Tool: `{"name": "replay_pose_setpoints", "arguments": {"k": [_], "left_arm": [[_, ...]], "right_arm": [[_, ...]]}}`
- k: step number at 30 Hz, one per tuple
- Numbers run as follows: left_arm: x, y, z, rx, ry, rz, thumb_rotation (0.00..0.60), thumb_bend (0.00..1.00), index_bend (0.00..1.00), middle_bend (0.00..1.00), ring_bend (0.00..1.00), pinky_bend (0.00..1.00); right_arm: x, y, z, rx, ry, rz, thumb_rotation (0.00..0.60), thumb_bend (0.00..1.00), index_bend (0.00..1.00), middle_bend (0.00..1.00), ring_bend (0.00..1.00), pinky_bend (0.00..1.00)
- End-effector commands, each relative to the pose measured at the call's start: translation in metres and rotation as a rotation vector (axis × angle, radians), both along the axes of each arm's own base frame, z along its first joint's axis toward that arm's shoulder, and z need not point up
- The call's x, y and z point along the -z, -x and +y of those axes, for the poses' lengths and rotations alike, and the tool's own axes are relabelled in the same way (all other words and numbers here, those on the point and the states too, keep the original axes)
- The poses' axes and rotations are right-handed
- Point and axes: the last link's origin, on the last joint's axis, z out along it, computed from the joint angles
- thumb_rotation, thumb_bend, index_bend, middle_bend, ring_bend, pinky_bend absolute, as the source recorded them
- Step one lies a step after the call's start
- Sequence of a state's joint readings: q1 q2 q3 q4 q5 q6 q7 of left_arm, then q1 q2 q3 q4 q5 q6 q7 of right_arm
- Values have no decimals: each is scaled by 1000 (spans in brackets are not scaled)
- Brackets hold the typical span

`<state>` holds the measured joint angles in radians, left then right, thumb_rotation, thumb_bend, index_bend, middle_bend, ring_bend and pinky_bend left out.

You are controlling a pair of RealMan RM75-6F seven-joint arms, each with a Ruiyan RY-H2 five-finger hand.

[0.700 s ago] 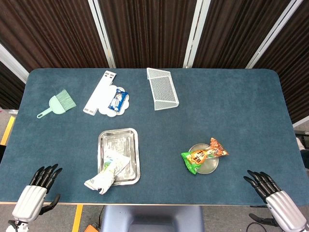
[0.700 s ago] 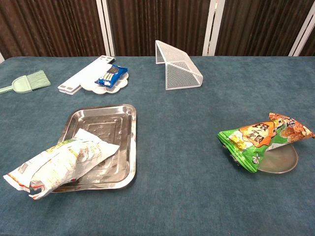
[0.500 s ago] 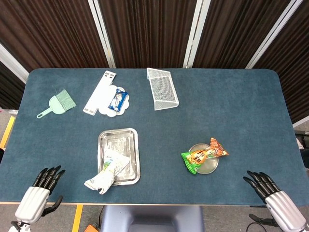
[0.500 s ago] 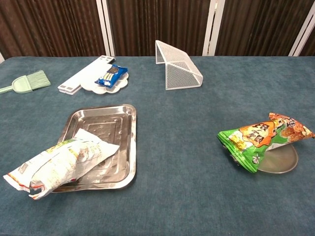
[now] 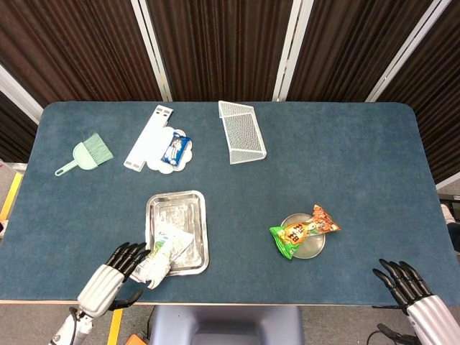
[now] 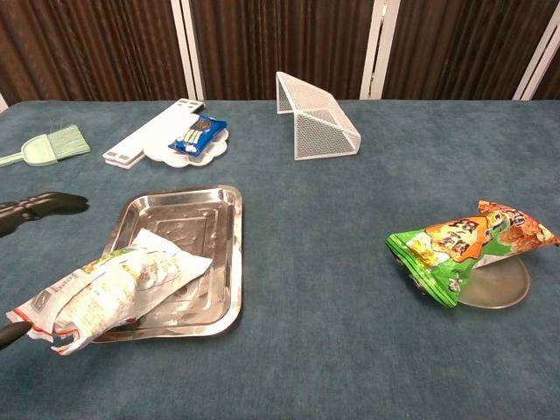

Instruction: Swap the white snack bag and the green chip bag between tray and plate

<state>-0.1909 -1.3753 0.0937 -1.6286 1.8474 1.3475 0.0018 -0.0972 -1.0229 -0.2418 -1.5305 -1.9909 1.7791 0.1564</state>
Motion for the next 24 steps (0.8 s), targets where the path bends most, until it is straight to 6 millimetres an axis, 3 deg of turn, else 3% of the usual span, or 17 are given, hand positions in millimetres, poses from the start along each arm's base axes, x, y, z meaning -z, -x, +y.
{"name": "replay_pose_setpoints", "arguments": {"k": [1,13,22,24], "left_arm": [[11,-13,11,12,18,-3,600,354,0,0,0,25],[43,-22,22,-10,141,118,600,353,0,0,0,29],[47,-16,29,-61,131,198,600,343,0,0,0,137],[47,-16,32,-66,121,198,600,343,0,0,0,202]], "right_arm": [[4,0,2,9,-12,13,600,120,0,0,0,0],[10,4,-8,54,-15,40,600,120,0,0,0,0],[11,6,-12,69,-17,54,600,120,0,0,0,0],[11,6,-12,72,-17,56,600,120,0,0,0,0]]}}
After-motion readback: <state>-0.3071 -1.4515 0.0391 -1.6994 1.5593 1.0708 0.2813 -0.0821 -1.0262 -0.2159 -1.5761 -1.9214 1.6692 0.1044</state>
